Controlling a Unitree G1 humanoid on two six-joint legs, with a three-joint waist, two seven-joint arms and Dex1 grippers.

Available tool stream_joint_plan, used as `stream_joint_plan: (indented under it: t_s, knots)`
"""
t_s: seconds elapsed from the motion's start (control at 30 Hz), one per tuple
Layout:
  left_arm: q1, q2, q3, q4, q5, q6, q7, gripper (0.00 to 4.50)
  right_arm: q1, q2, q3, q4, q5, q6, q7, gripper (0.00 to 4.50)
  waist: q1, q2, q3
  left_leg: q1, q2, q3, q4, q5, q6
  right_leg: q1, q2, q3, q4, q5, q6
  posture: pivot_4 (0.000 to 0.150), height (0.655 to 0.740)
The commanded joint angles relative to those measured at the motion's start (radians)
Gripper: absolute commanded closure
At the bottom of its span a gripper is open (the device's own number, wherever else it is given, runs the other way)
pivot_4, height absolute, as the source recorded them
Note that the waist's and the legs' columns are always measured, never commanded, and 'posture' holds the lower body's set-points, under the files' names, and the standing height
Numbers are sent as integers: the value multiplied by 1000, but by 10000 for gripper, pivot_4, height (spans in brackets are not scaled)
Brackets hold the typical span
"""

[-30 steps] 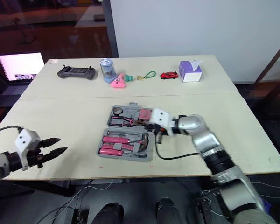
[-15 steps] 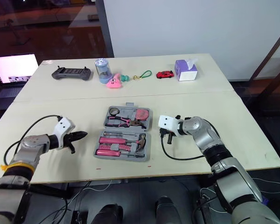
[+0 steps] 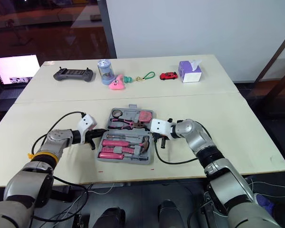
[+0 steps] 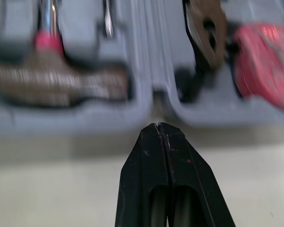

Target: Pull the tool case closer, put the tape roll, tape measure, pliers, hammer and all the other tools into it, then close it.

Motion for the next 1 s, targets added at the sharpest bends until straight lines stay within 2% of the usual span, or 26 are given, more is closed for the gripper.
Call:
stream_joint_plan:
  t_s: [0.03, 0.43, 0.67, 1.0]
  knots:
    - [0, -35, -34, -61, -1, -9, -97, 44828, -30, 38, -3, -34, 4, -8, -7, 45000, -1, 0, 0, 0, 0, 0, 0, 0, 0, 0, 0, 0, 0, 0, 0, 1500, 7400]
    - [72, 5, -28, -161, 3, 50, -103, 44828, -51, 73, 12, -9, -19, -14, 16, 45000, -5, 0, 0, 1, 0, 0, 0, 0, 0, 0, 0, 0, 1, 0, 0, 1500, 7400]
    - [169, 30, -24, -275, -24, 114, -119, 44828, -5, 84, 22, -64, -17, 34, 37, 45000, -26, 0, -1, 1, 0, -1, 0, 0, 0, 0, 0, 0, 1, 0, 0, 1500, 7400]
    - [274, 36, -21, -429, -65, 201, -117, 44828, 58, 76, 35, -162, -19, 129, 61, 45000, -28, 0, -2, 2, 0, -1, -1, 0, 0, 1, 0, 0, 1, 0, 0, 1500, 7400]
